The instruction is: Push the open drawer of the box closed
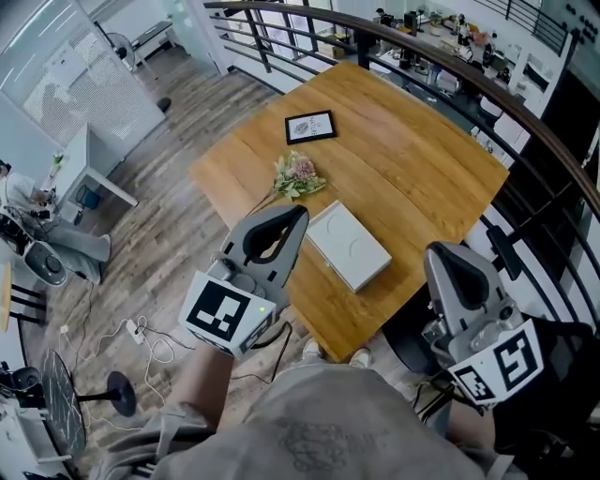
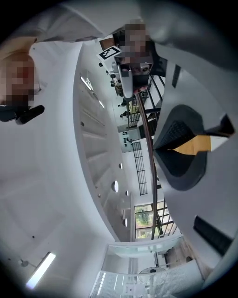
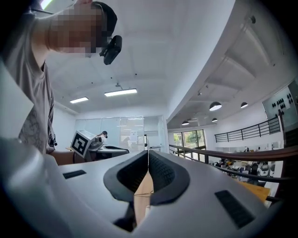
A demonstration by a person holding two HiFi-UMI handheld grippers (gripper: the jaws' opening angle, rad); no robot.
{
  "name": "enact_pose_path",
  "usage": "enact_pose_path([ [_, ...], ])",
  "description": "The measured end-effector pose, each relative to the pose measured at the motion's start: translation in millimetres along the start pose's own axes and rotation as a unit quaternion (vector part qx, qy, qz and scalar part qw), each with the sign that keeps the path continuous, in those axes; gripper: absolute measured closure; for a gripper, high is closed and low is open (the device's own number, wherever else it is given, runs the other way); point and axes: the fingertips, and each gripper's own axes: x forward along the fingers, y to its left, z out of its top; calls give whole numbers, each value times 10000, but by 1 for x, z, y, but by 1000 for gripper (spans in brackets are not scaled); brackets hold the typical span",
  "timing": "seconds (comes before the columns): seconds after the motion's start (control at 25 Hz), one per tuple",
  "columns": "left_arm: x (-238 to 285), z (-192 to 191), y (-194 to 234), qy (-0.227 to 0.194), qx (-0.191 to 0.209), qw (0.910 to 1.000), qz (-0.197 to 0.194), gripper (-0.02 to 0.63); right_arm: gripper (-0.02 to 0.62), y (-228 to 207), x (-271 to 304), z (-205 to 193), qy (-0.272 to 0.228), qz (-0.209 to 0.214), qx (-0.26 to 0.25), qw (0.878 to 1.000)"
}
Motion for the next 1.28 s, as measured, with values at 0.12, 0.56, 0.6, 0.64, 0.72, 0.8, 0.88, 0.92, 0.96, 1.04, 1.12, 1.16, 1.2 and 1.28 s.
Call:
enact_pose_path([
  [0.12,-11,5,5,-118,66,9998,177,588,563,5,0,3,33,14,-113,9999],
  [0.56,-32,-21,9,129,-194,9992,312,588,563,22,6,-7,311,212,-187,9991],
  [0.6,-34,-23,9,143,-177,9993,305,588,563,25,8,-12,364,229,-164,9989],
  [0.64,-35,-27,9,175,-175,9992,302,588,563,28,10,-18,416,243,-134,9987],
  [0.72,-40,-37,8,268,-172,9990,302,588,563,33,14,-32,493,253,-26,9985],
  [0.8,-45,-51,6,337,-139,9991,239,588,563,38,20,-46,526,264,183,9981],
  [0.88,-50,-62,7,411,-130,9989,195,588,563,44,26,-57,584,287,348,9973],
  [0.92,-53,-65,7,440,-144,9987,191,588,563,47,28,-61,633,286,352,9970],
  [0.96,-55,-68,9,462,-155,9986,195,588,563,49,31,-64,690,274,310,9968],
  [1.04,-58,-71,12,491,-156,9984,214,588,563,53,34,-67,772,227,214,9965],
  [1.12,-62,-74,16,506,-145,9984,223,588,563,56,36,-68,782,148,214,9966],
  [1.16,-65,-75,17,507,-152,9983,224,588,563,56,37,-68,774,103,232,9967],
  [1.2,-68,-76,19,508,-166,9983,224,588,563,57,37,-68,767,59,251,9967],
  [1.28,-73,-77,23,511,-198,9982,227,588,563,59,38,-67,756,-22,282,9967],
])
